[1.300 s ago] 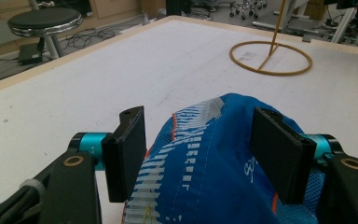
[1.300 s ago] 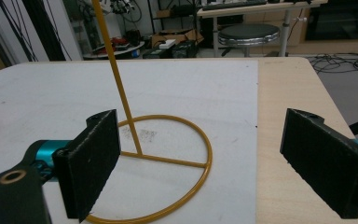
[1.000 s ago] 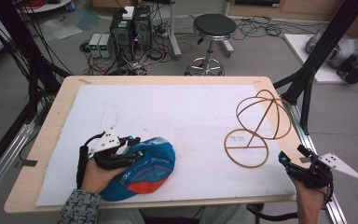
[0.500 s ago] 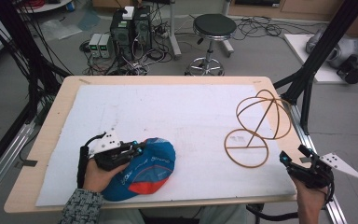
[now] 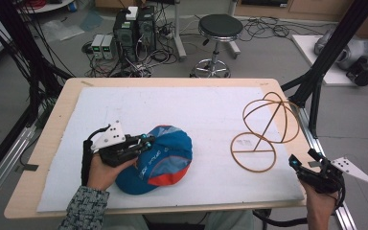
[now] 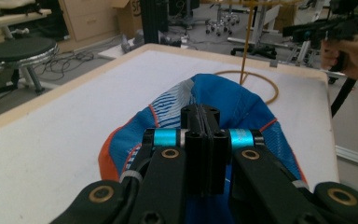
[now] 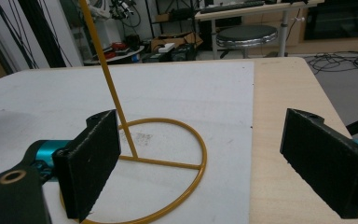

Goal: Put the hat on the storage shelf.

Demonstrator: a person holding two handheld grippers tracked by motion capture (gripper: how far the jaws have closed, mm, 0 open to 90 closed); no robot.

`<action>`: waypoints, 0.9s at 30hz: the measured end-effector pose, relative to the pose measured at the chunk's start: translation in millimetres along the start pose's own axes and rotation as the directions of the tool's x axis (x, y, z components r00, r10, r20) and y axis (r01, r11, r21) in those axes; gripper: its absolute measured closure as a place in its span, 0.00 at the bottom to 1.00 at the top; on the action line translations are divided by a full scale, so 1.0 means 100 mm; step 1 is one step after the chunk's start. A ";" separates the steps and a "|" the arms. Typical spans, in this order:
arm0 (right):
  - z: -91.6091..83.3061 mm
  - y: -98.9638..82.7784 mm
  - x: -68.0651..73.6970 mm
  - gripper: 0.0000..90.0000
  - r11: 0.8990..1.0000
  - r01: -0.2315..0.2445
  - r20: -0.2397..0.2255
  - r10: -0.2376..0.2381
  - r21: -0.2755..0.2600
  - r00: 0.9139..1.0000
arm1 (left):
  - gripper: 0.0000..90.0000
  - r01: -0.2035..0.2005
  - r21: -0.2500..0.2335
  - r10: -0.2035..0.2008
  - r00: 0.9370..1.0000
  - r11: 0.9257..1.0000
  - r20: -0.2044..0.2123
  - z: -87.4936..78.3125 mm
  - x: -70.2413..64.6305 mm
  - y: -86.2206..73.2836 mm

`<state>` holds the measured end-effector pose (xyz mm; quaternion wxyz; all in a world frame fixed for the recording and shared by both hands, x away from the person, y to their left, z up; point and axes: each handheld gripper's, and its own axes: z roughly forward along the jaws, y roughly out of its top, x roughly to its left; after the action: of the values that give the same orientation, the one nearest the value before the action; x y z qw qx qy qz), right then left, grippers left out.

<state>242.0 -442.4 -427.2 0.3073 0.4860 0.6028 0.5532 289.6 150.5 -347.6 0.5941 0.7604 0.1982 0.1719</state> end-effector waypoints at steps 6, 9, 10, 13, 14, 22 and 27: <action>-0.01 0.00 -0.01 0.12 1.000 -0.008 0.000 0.008 -0.005 1.000 | 0.98 -0.020 -0.040 0.020 1.000 0.999 0.006 -0.01 0.09 0.27; -0.01 0.00 -0.02 0.12 1.000 -0.010 0.000 0.010 -0.007 1.000 | 0.98 -0.025 -0.049 0.026 1.000 0.998 0.012 -0.01 0.12 0.37; -0.01 0.00 -0.02 0.12 1.000 -0.009 0.000 0.009 -0.012 1.000 | 0.98 -0.030 -0.057 0.031 0.999 0.998 0.017 0.00 0.14 0.45; -0.02 0.00 -0.02 0.12 1.000 -0.009 0.006 0.009 -0.005 1.000 | 0.98 -0.040 -0.062 0.041 0.999 0.997 0.021 0.02 0.16 0.55; -0.01 0.00 -0.03 0.12 1.000 -0.016 -0.001 0.016 -0.016 1.000 | 0.98 -0.037 -0.069 0.040 0.999 0.997 0.031 0.03 0.17 0.59; -0.01 0.00 -0.02 0.12 1.000 -0.015 -0.002 0.015 -0.011 1.000 | 0.99 -0.066 -0.095 0.070 0.997 0.993 0.040 0.19 0.19 0.92; 0.00 0.00 -0.02 0.12 1.000 -0.010 -0.005 0.010 -0.006 1.000 | 0.99 -0.070 -0.136 0.080 0.994 0.988 0.068 0.33 0.20 1.18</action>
<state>242.7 -444.0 -427.6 0.3046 0.4867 0.5995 0.5576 335.1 107.3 -239.8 0.6436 0.7317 0.1356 0.1789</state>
